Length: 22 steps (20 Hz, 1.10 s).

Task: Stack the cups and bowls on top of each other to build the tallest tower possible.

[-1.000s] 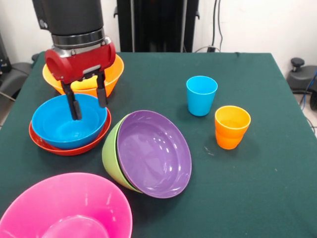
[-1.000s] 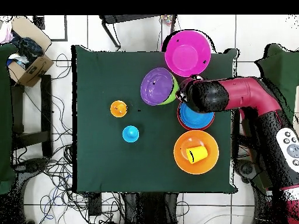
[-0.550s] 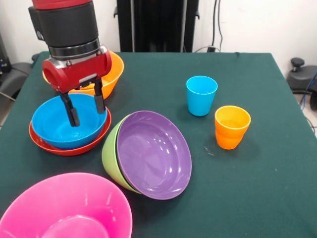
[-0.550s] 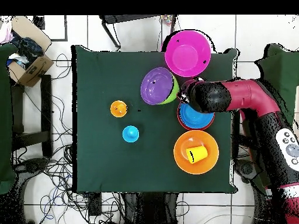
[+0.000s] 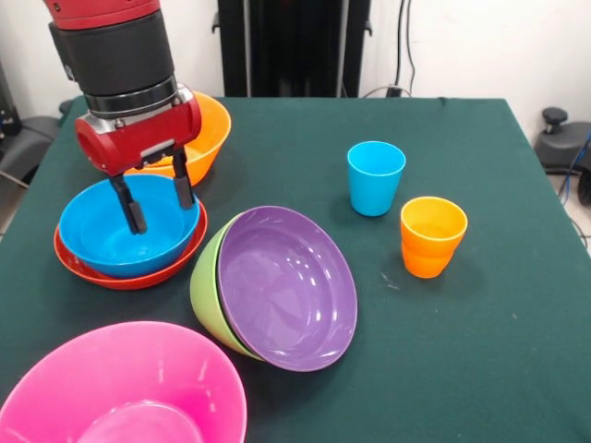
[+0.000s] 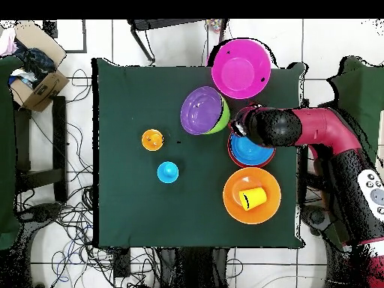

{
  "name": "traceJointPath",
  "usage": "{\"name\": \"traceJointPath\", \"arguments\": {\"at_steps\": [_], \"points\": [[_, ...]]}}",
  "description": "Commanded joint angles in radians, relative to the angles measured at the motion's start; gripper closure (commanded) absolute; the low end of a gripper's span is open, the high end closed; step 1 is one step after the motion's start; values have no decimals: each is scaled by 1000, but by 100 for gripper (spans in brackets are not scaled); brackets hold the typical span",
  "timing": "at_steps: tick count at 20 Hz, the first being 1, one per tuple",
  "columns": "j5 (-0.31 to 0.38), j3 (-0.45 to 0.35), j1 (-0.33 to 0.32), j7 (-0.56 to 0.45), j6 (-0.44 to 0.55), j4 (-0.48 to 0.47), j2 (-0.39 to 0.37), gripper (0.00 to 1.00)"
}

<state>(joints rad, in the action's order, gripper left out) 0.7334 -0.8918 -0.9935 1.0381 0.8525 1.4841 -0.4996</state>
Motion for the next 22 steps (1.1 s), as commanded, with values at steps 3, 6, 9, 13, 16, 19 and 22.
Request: {"name": "traceJointPath", "arguments": {"at_steps": [3, 6, 9, 13, 16, 19, 22], "points": [[-48, 159, 30, 202, -38, 20, 2, 0], [-74, 183, 40, 241, -47, 21, 3, 0], [-92, 213, 57, 276, -57, 38, -8, 0], [-99, 264, 96, 343, -72, 67, -38, 0], [-119, 280, 116, 356, -73, 82, -53, 0], [-139, 285, 124, 362, -65, 90, -60, 0], [-153, 287, 132, 371, -63, 103, -69, 0]]}}
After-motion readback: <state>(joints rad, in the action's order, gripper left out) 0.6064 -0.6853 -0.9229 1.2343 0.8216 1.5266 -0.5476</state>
